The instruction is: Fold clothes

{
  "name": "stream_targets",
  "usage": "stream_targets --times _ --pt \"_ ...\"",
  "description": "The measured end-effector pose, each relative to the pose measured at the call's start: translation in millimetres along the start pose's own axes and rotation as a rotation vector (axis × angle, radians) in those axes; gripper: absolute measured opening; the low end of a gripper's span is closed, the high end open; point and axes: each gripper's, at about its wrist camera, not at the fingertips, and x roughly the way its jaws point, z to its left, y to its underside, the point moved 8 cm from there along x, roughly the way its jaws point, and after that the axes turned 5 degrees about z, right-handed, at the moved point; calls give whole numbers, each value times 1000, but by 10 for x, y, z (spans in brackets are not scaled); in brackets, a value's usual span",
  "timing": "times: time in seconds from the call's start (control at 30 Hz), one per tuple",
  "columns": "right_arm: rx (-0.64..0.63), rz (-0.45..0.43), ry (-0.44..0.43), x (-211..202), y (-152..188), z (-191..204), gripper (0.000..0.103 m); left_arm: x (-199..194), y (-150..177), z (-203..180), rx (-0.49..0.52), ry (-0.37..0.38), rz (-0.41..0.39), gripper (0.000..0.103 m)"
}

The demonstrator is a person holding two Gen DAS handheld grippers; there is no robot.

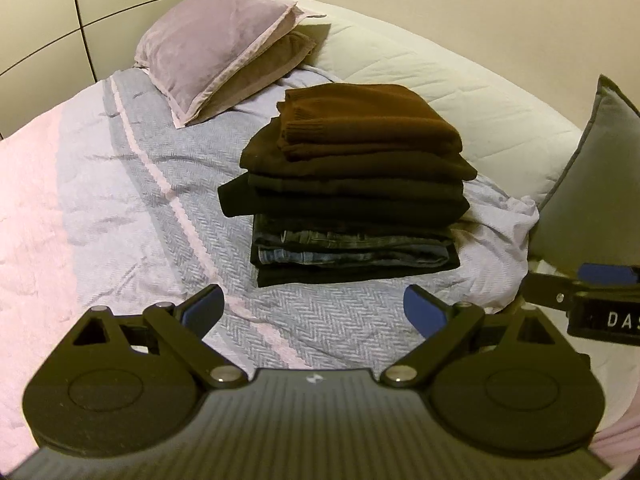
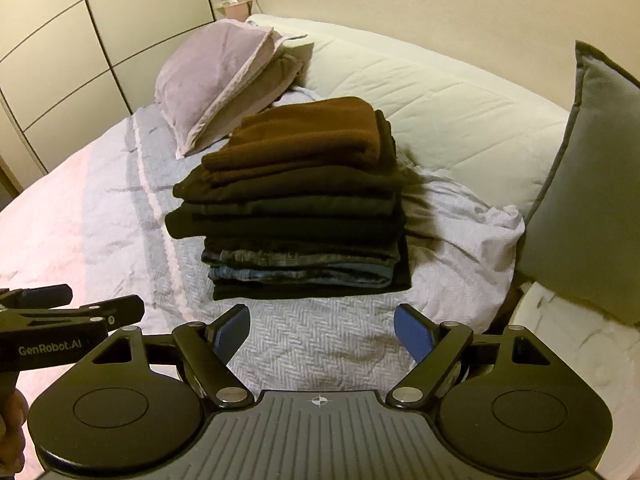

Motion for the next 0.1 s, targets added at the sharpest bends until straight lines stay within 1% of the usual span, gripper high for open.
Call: stream_targets --times 0.1 --pt "6 3 -2 4 11 -19 82 -3 6 -10 7 -8 -8 95"
